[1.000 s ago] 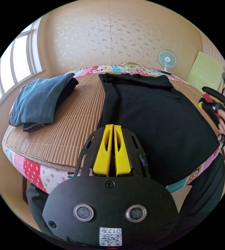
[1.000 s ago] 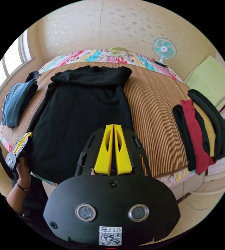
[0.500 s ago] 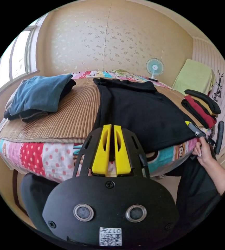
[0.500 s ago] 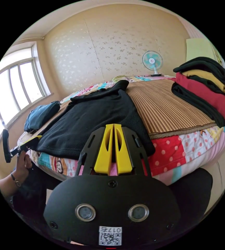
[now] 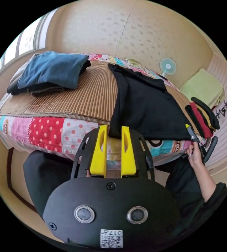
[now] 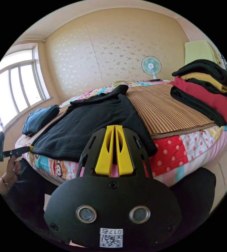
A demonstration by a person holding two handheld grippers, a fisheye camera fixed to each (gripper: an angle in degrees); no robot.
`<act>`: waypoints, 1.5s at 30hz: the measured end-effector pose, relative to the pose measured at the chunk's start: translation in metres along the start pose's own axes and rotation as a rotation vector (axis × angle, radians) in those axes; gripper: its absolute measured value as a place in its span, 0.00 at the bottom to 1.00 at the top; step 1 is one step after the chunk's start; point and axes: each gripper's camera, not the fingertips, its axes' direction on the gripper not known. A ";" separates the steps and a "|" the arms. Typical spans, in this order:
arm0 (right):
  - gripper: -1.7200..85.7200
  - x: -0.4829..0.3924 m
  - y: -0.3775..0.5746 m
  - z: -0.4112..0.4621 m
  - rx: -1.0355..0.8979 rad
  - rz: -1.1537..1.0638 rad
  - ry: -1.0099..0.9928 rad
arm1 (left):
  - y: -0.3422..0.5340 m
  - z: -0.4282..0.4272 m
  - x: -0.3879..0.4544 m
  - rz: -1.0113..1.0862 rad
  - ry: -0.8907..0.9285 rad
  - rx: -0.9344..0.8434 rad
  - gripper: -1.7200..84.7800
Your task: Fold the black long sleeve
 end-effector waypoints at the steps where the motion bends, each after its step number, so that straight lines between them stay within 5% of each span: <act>1: 0.03 -0.003 -0.008 -0.003 -0.053 -0.033 0.017 | 0.003 -0.005 -0.001 -0.012 0.016 0.024 0.11; 4: 0.03 0.000 -0.048 -0.025 -0.266 0.015 0.056 | 0.002 -0.007 -0.002 -0.026 0.057 0.003 0.09; 10: 0.09 0.014 -0.071 -0.115 0.003 0.109 0.230 | -0.004 -0.022 0.003 -0.026 0.062 -0.006 0.08; 16: 0.12 0.061 -0.048 -0.058 -0.397 0.225 0.019 | -0.007 -0.037 -0.006 -0.067 0.117 -0.006 0.08; 21: 0.07 0.096 -0.054 -0.106 -0.144 0.430 -0.331 | -0.006 -0.070 -0.022 -0.091 0.260 0.057 0.07; 23: 0.06 0.109 -0.061 -0.136 -0.005 0.474 -0.506 | -0.003 -0.114 -0.039 -0.139 0.452 0.233 0.06; 31: 0.05 0.078 -0.125 -0.267 0.357 0.186 -0.707 | -0.009 -0.272 -0.023 -0.070 0.629 0.576 0.06; 35: 0.05 0.080 -0.131 -0.305 0.443 0.407 -0.754 | -0.014 -0.321 -0.012 -0.126 0.654 0.654 0.06; 45: 0.06 0.033 -0.213 -0.204 0.288 0.320 -0.228 | -0.154 -0.218 -0.003 -0.282 0.534 0.424 0.06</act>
